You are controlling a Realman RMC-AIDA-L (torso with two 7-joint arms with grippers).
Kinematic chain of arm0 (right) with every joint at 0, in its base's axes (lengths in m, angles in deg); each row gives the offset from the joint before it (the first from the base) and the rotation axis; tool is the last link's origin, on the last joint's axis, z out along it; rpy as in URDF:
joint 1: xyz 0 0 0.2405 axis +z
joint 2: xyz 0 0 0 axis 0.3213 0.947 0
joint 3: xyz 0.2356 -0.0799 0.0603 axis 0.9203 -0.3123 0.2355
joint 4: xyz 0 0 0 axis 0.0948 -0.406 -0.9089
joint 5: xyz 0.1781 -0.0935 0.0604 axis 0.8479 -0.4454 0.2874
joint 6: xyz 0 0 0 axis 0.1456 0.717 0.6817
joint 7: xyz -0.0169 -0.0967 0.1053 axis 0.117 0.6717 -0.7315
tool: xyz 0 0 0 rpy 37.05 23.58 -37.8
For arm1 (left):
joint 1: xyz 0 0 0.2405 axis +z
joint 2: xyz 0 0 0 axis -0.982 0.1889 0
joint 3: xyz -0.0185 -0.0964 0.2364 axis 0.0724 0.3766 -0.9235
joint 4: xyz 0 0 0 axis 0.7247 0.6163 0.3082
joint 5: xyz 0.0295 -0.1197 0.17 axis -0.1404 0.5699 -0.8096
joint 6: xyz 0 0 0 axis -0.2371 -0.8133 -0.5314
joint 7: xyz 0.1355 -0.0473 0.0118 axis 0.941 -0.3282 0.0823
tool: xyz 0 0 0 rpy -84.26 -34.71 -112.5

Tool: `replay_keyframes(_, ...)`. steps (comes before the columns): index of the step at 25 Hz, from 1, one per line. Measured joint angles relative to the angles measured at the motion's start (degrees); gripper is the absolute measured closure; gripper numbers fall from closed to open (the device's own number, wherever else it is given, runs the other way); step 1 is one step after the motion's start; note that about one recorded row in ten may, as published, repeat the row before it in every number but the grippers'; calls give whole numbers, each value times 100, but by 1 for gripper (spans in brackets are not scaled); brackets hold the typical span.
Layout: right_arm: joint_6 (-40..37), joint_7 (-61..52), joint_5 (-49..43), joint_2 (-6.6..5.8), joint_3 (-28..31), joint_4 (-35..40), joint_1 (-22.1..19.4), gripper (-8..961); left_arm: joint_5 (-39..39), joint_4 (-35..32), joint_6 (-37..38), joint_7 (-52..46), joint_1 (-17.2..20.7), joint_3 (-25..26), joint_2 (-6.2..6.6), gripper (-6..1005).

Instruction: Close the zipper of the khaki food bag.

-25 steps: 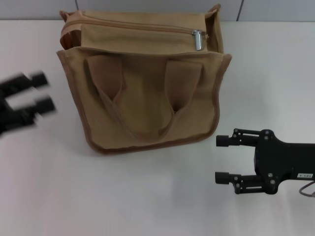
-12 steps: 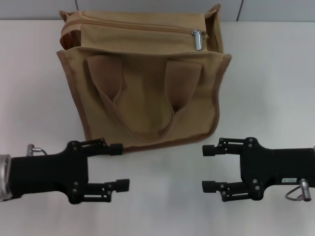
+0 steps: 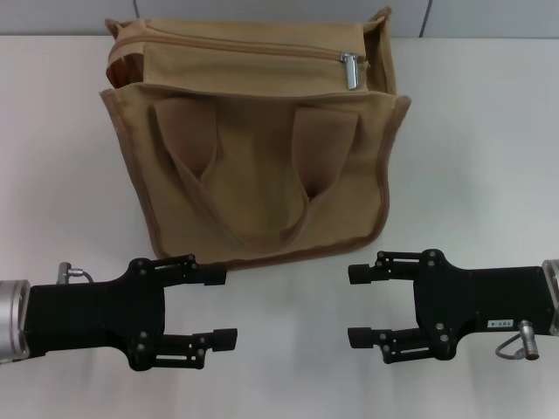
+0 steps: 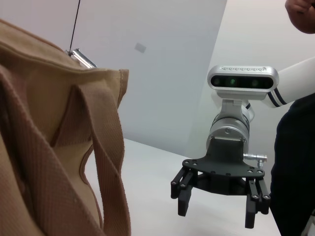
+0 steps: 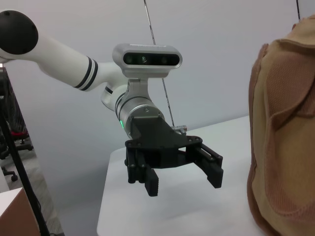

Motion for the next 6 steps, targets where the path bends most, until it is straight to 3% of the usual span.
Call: replay_keyframes(6,2,3,14,0,0,-3,0,185,-29,7,-14,-4,-3,-1,11,189)
